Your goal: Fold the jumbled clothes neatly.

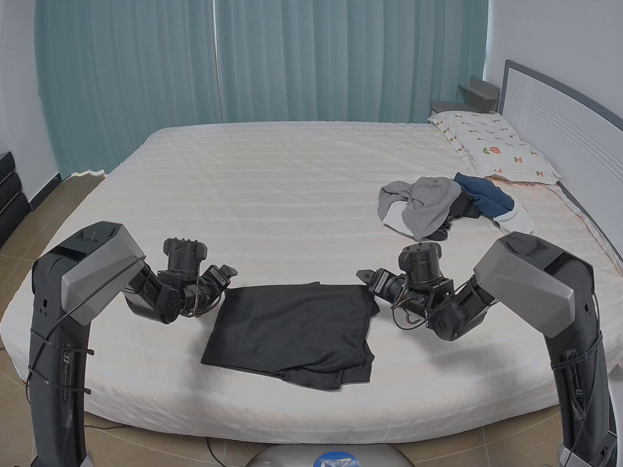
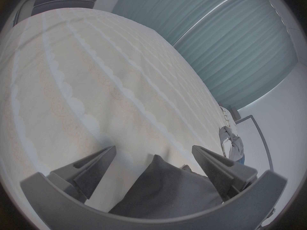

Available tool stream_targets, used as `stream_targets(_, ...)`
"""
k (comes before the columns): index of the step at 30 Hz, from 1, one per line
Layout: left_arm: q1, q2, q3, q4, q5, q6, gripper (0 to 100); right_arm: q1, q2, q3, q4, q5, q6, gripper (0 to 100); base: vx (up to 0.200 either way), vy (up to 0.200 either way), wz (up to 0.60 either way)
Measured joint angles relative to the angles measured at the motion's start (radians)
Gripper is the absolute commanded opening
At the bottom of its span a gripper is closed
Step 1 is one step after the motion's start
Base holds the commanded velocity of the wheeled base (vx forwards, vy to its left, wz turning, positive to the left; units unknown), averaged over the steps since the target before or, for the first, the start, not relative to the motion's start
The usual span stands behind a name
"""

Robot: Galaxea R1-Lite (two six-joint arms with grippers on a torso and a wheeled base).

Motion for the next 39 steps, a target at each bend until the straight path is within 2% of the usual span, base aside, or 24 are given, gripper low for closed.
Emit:
stream_targets(5,0.017,-0.038,0.062,-0.007,-0.101,0.023,100,-0.027,-0.098,0.163,-0.001,0.077,0.026,100,0.0,0.0,0.0)
stream_targets(9,0.028,-0.07,0.135,-0.028,-0.183,0.094,100,-0.055,-0.194,0.337,-0.02,0.154,0.04,100,0.0,0.0,0.0)
stream_targets(13,0.033,-0.09,0.197,-0.059,-0.226,0.163,100,-0.095,-0.282,0.521,-0.076,0.217,0.047,100,0.0,0.0,0.0)
stream_targets(19,0.029,-0.102,0.253,-0.089,-0.261,0.244,100,-0.201,-0.358,0.764,-0.324,0.362,0.073,100,0.0,0.0,0.0)
stream_targets(23,0.016,-0.101,0.274,-0.101,-0.273,0.295,100,-0.26,-0.361,0.844,-0.474,0.417,0.103,100,0.0,0.0,0.0)
stream_targets(27,0.003,-0.097,0.287,-0.106,-0.28,0.321,100,-0.3,-0.345,0.89,-0.516,0.447,0.122,100,0.0,0.0,0.0)
stream_targets(28,0.001,-0.096,0.288,-0.107,-0.28,0.322,0,-0.304,-0.341,0.894,-0.52,0.447,0.123,100,0.0,0.0,0.0)
stream_targets(35,-0.005,-0.092,0.291,-0.108,-0.273,0.322,0,-0.313,-0.324,0.917,-0.522,0.45,0.124,100,0.0,0.0,0.0)
stream_targets(39,-0.005,-0.094,0.309,-0.107,-0.237,0.317,0,-0.315,-0.32,0.922,-0.523,0.45,0.124,100,0.0,0.0,0.0)
